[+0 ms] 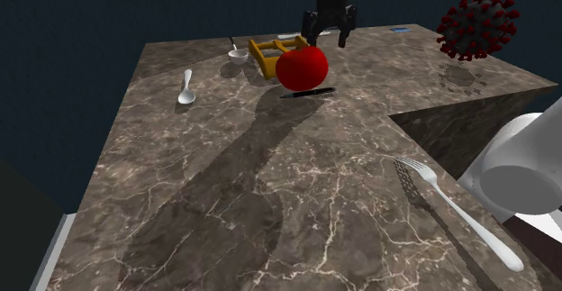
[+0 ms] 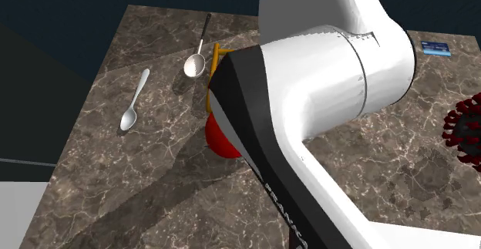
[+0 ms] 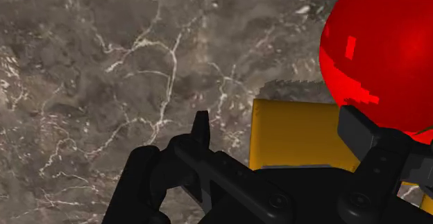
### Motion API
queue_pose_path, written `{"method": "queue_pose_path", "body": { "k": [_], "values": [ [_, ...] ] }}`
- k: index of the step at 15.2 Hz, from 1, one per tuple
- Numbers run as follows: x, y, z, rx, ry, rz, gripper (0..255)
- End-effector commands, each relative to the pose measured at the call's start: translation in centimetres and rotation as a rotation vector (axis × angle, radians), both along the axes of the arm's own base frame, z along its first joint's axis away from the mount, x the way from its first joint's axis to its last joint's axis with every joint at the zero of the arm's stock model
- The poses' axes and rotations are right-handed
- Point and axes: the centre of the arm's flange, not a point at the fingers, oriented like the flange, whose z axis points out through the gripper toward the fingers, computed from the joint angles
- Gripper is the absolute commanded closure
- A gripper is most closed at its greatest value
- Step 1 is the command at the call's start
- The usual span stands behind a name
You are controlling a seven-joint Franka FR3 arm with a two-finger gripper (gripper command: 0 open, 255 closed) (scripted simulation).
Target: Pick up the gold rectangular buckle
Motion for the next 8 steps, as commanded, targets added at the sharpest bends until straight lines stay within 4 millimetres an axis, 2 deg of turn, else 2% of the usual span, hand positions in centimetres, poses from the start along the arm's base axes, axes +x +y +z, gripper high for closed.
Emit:
{"method": "queue_pose_path", "body": {
  "k": [1, 8],
  "values": [
    [2.5, 0.6, -0.1, 0.007, 0.005, -0.013, 0],
    [11.3, 2.5, -0.1, 0.025, -0.002, -0.072, 0]
  ]
}}
